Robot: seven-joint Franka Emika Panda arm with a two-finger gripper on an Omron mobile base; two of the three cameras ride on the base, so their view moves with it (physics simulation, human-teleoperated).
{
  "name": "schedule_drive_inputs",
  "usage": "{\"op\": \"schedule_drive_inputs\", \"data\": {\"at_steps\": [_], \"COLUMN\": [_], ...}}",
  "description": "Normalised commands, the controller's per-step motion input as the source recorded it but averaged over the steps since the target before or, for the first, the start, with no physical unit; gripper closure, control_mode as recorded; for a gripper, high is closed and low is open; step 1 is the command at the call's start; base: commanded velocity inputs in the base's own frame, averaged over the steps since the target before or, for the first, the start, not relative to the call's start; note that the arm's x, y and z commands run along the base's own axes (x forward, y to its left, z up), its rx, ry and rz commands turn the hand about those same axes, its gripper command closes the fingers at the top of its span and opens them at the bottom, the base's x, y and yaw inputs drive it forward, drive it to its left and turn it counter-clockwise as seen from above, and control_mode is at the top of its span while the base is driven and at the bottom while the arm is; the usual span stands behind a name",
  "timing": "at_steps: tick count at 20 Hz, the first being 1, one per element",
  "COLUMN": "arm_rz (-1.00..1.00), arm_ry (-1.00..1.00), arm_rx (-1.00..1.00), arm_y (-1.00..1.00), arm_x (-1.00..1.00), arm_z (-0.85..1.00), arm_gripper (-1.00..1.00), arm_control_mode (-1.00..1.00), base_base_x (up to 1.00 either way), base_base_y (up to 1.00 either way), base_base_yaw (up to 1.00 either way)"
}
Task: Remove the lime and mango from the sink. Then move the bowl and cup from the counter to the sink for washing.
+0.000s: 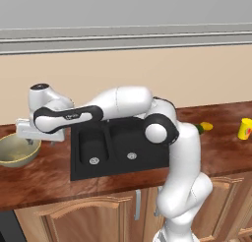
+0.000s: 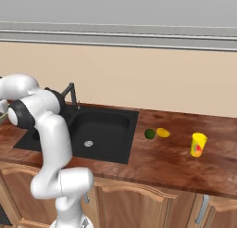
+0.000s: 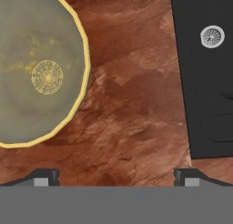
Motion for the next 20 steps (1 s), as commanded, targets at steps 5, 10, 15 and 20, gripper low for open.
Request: {"op": "schedule_drive_inputs", "data": {"at_steps": [5, 10, 15, 20], "arm_rz": [-0.06, -0.05, -0.03, -0.03], "arm_ry": [0.00, 0.00, 0.00, 0.00], "arm_rx": [0.00, 0.00, 0.00, 0.00], "arm_y": [0.01, 0.01, 0.04, 0.07], "arm_x": [0.03, 0.08, 0.10, 0.11], "arm_z": [-0.15, -0.16, -0.10, -0.09], "arm_gripper": [-1.00, -1.00, -1.00, -1.00], "arm_control_mode": [-1.00, -1.00, -1.00, -1.00], "base_base_x": [0.00, 0.00, 0.00, 0.00], "base_base_y": [0.00, 0.00, 0.00, 0.00], "base_base_yaw": [0.00, 0.00, 0.00, 0.00]}}
